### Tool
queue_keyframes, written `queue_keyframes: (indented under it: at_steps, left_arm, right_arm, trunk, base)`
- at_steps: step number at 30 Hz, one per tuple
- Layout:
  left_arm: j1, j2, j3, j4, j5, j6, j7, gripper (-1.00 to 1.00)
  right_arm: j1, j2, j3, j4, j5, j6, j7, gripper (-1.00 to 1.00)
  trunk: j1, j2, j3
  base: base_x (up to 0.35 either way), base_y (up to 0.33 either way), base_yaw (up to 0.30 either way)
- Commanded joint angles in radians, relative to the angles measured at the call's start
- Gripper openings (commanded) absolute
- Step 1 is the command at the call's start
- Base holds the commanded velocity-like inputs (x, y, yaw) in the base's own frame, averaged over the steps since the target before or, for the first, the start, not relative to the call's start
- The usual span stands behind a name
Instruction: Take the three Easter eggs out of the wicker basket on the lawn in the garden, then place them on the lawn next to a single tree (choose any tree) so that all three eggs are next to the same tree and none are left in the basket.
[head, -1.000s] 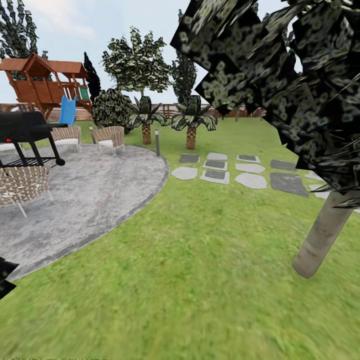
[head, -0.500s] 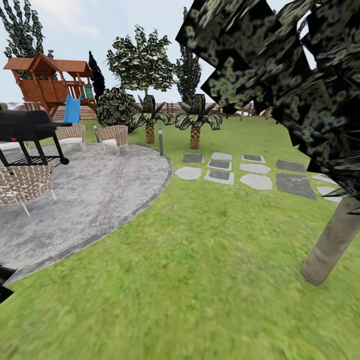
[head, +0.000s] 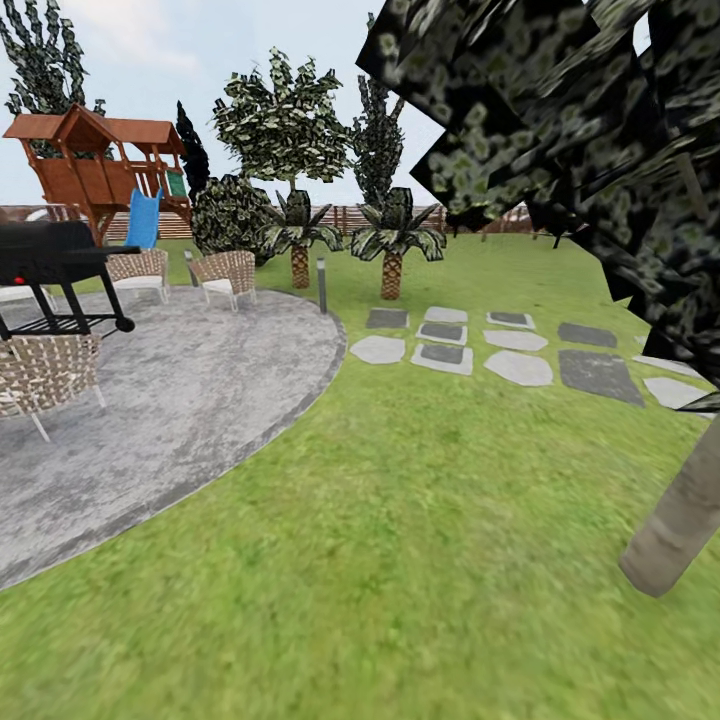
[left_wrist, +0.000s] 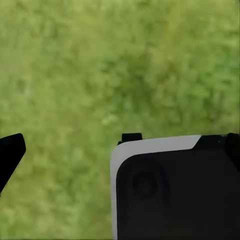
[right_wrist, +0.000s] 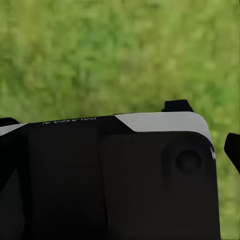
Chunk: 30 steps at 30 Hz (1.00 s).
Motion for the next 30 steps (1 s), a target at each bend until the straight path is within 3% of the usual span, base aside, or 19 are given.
queue_keyframes:
  at_steps: [1, 30]
  left_arm:
    - [-0.001, 0.000, -0.004, 0.001, 0.000, -0.003, 0.001, 1.00]
    - [-0.001, 0.000, -0.004, 0.001, 0.000, -0.003, 0.001, 1.00]
  right_arm:
    - [0.000, 0.001, -0.005, -0.002, 0.000, 0.006, 0.001, 1.00]
    - [0.000, 0.002, -0.004, -0.002, 0.000, 0.006, 0.001, 1.00]
  trunk:
    - [0.001, -0.001, -0.001]
    - [0.001, -0.001, -0.001]
  base:
    - [0.247, 0.006, 0.000]
    - [0.256, 0.026, 0.034]
